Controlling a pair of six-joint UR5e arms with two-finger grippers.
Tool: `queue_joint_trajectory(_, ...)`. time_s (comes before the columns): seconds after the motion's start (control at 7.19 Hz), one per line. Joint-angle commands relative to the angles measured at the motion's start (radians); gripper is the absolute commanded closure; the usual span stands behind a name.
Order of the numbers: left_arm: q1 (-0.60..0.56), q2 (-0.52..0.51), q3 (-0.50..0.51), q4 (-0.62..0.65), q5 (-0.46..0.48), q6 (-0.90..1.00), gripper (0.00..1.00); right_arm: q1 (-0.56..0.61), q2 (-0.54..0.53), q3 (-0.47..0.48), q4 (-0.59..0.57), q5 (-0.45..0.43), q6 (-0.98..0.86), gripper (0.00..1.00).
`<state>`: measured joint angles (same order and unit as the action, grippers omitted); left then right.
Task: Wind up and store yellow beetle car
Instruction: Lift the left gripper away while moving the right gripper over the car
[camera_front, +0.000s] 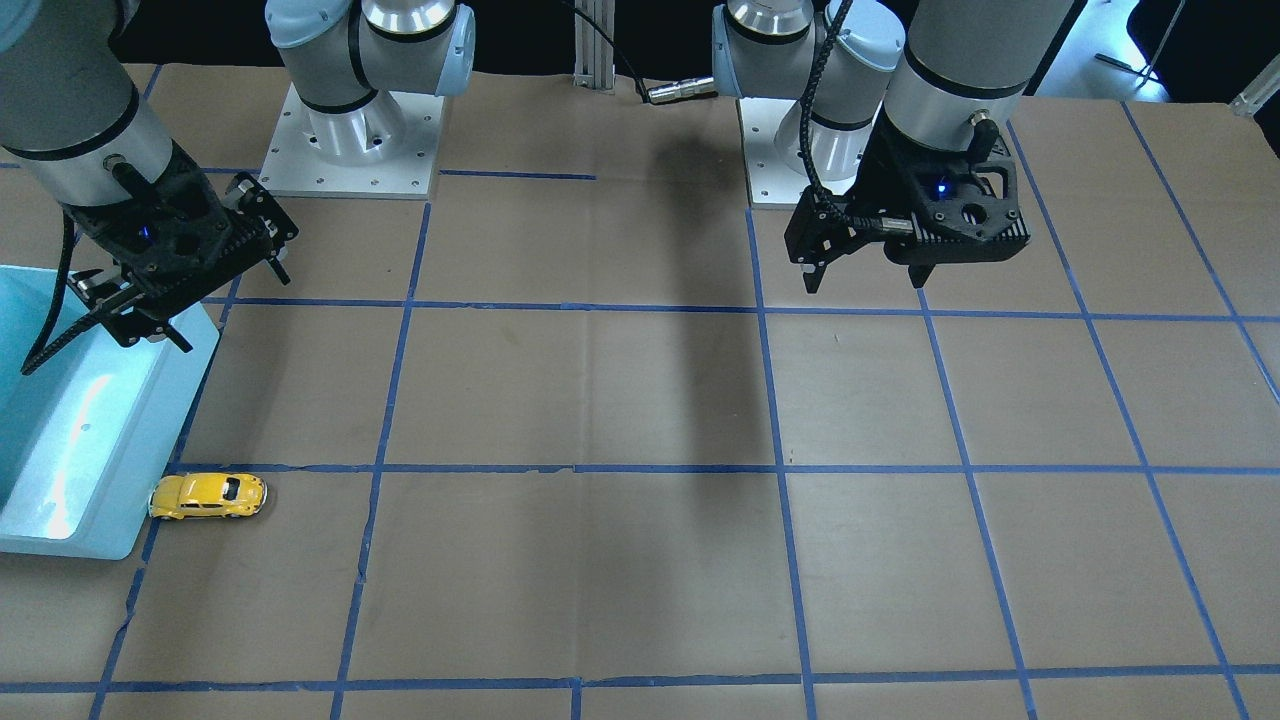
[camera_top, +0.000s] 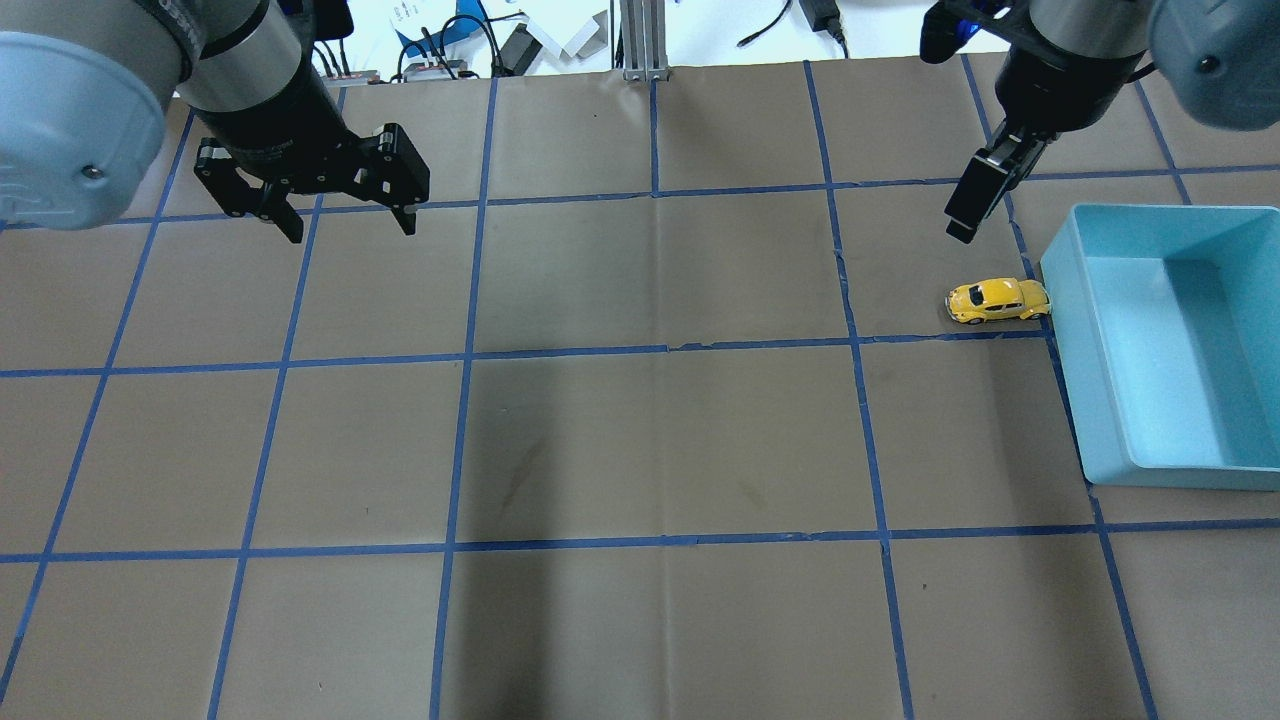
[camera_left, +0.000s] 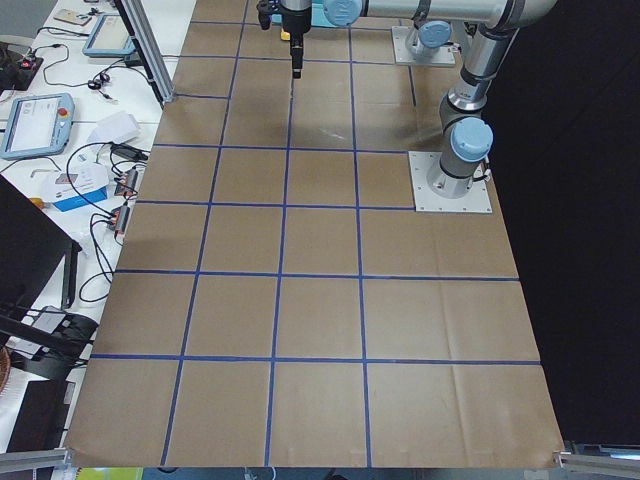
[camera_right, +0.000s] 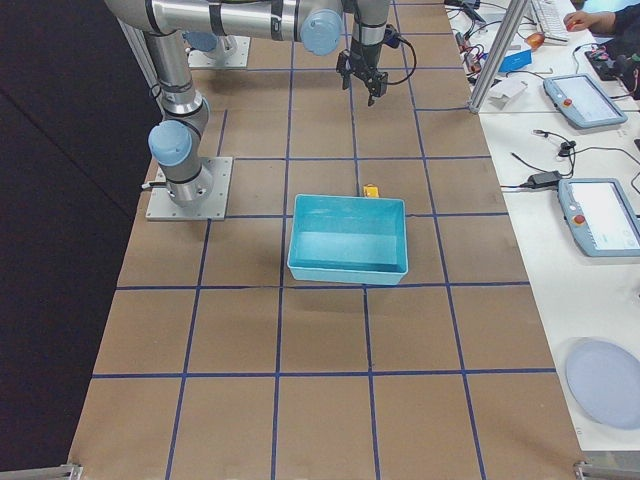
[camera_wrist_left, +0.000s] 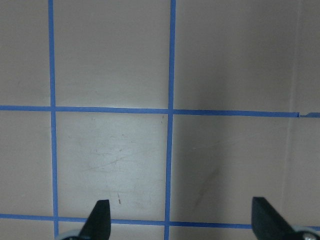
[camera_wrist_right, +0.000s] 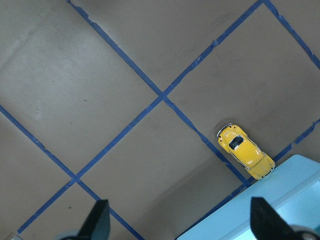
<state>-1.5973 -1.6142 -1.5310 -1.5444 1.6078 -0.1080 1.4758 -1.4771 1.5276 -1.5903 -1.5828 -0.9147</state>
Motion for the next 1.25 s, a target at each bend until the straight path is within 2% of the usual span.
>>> queue_joint_trajectory(0.0,0.004,-0.003,0.011,-0.067,-0.005,-0.051,0.00,-0.009,0.008,0.002,-0.013,-0.011,-0.030,0.00)
queue_joint_trajectory(0.28,0.004,0.000,0.014,-0.095,-0.047,-0.052,0.00,-0.017,0.035,0.002,-0.017,-0.029,-0.185,0.01)
queue_joint_trajectory(0.56,0.005,-0.003,0.012,-0.085,-0.055,-0.050,0.00,-0.023,0.146,0.020,-0.124,-0.023,-0.400,0.00)
queue_joint_trajectory(0.7,0.005,-0.003,0.012,-0.068,-0.057,-0.041,0.00,-0.055,0.161,0.054,-0.158,-0.023,-0.465,0.00)
queue_joint_trajectory(0.84,0.005,-0.003,0.011,-0.054,-0.057,-0.036,0.00,-0.102,0.181,0.095,-0.224,-0.022,-0.519,0.01)
queue_joint_trajectory(0.97,0.008,0.000,0.014,-0.054,-0.057,-0.035,0.00,-0.120,0.192,0.167,-0.329,-0.022,-0.640,0.01)
queue_joint_trajectory(1.11,0.008,-0.003,0.014,-0.057,-0.058,-0.032,0.00,-0.136,0.205,0.240,-0.464,-0.028,-0.670,0.01)
